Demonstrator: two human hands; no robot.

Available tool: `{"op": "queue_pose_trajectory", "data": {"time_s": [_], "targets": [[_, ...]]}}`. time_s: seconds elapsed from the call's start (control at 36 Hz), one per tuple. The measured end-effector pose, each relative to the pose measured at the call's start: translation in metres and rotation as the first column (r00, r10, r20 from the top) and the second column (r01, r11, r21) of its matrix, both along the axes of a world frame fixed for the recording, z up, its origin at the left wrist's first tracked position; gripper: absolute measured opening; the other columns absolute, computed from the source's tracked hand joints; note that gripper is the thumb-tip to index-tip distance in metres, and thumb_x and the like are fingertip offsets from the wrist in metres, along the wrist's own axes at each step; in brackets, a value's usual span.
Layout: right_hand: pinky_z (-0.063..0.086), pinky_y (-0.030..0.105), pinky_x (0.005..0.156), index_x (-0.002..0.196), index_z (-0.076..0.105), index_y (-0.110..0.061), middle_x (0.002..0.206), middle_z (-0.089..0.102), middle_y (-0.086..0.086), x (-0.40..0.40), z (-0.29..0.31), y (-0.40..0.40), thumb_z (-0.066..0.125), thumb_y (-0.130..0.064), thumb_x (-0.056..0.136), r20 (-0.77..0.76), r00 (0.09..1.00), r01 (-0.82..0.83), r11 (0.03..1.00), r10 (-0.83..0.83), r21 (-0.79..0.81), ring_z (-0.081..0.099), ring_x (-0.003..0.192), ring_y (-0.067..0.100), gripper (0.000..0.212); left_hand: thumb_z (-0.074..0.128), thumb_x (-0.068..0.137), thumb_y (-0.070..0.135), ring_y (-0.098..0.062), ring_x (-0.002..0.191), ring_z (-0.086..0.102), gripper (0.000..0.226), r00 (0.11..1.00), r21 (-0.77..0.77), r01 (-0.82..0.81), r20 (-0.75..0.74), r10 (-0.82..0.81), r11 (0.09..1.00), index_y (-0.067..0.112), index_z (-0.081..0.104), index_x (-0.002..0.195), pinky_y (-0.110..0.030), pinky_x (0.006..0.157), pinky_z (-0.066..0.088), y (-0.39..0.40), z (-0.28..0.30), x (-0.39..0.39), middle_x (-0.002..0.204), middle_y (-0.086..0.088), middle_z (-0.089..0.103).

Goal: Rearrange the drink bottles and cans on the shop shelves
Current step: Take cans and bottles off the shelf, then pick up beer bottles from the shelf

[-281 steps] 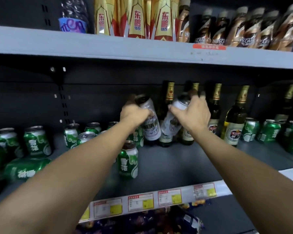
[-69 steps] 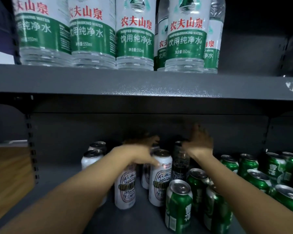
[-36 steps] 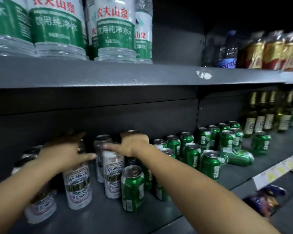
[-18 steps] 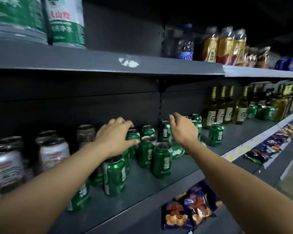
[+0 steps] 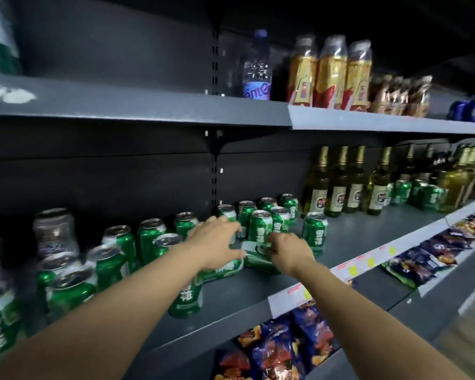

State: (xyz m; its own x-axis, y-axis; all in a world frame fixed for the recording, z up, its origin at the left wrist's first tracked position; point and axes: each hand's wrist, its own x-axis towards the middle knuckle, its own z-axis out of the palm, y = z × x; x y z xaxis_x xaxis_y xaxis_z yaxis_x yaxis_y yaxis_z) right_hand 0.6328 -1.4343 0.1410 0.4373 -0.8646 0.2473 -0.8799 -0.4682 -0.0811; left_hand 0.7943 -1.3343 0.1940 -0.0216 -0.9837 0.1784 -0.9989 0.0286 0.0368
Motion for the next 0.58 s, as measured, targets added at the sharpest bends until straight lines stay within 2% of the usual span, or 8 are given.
{"op": "queue_pose_trajectory", "data": {"time_s": [0.08,0.19,0.42,0.58], "targets": [[0.042,0.035,0.089,0.125,0.053,-0.019,0.124,0.059,0.009,-0.018,-0.002,-0.009,0.053,-0.026,0.091,0.04,0.999,0.023,0.998,-0.021,-0.053,0.052,0.116,0.031,0.034,0.056,0.088,0.051,-0.024,0.125,0.042,0.054,0.998,-0.007,0.053,0.028,-0.053,0.999,0.027,0.044,0.135,-0.035,0.098,0.036,-0.021,-0.006,-0.017,0.133,-0.001,0.046],[0.039,0.033,0.087,0.122,0.051,-0.019,0.123,0.058,0.006,-0.064,-0.007,-0.023,0.048,-0.025,0.091,0.035,0.993,0.114,0.988,-0.111,-0.106,0.051,0.116,0.028,0.032,0.056,0.089,0.05,-0.023,0.125,0.043,0.05,0.986,-0.023,0.165,0.029,-0.164,0.986,0.027,0.046,0.133,-0.035,0.099,0.037,-0.059,-0.018,-0.05,0.134,0.0,0.046],[0.04,0.033,0.092,0.129,0.052,-0.021,0.129,0.056,0.004,-0.195,-0.017,-0.063,0.049,-0.024,0.093,0.082,0.952,0.299,0.952,-0.294,-0.061,0.051,0.119,0.027,0.036,0.056,0.089,0.046,-0.023,0.123,0.044,0.046,0.921,-0.04,0.39,0.018,-0.389,0.92,0.025,0.049,0.13,-0.033,0.096,0.039,-0.141,-0.028,-0.166,0.131,-0.001,0.049],[0.041,0.035,0.086,0.121,0.054,-0.02,0.122,0.056,0.006,-0.297,-0.032,-0.097,0.049,-0.025,0.091,0.06,0.904,0.426,0.903,-0.423,-0.052,0.053,0.114,0.03,0.031,0.056,0.09,0.044,-0.024,0.124,0.042,0.046,0.864,0.024,0.5,0.05,-0.5,0.866,0.025,0.047,0.131,-0.035,0.098,0.036,-0.201,-0.051,-0.271,0.132,-0.002,0.047]]}}
